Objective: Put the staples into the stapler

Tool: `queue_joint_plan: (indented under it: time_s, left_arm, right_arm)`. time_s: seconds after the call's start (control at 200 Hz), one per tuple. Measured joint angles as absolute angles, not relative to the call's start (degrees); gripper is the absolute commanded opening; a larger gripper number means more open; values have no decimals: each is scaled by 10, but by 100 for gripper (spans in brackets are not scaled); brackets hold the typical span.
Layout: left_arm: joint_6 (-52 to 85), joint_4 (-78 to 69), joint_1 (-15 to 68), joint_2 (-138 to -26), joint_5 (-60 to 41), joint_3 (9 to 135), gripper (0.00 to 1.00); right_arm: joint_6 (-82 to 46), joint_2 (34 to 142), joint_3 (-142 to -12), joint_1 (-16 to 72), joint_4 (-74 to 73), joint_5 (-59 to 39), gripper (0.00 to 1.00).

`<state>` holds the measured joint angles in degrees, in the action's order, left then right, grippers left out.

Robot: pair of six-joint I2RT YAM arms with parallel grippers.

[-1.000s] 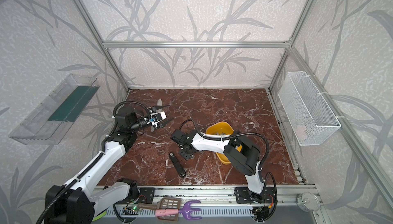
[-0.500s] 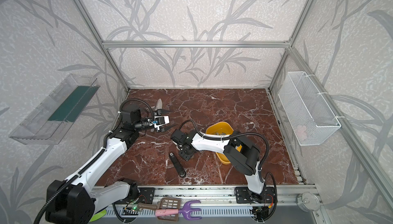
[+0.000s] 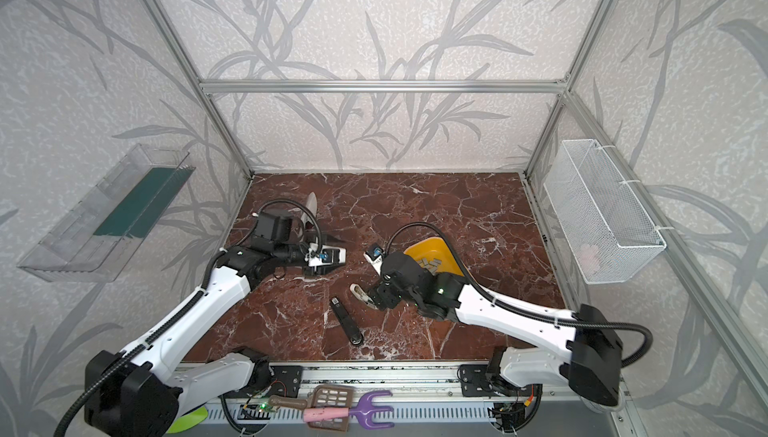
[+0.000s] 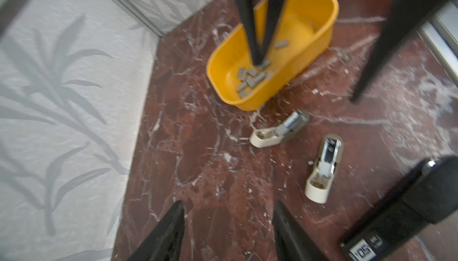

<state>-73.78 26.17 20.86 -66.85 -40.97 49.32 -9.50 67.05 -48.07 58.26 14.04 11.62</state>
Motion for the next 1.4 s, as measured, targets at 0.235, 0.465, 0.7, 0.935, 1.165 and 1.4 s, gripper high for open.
queue_joint_plan:
  time_s: [0.235, 0.465, 0.7, 0.935, 1.165, 1.4]
  left_arm:
    - [-843, 364, 269, -736, -334, 481, 53]
    - [-859, 428, 325, -750, -285, 484, 51]
    - [-843, 459, 394, -739, -243, 487, 51]
    - [-822, 464, 454, -735, -229, 485, 53]
    - [-792, 467, 492, -762, -213, 485, 63]
    - [-781, 465, 507, -804, -194, 485, 59]
  right_arm:
    - [-131, 528, -370, 494, 78, 173, 91]
    - [-142, 538, -364, 493, 52, 185, 91]
    - [-151, 569, -365, 493, 54, 185, 91]
    - [-152, 568, -366, 493, 54, 185, 92]
    - [-153, 567, -366, 493, 54, 185, 91]
    - [-155, 575, -371, 493, 56, 184, 91]
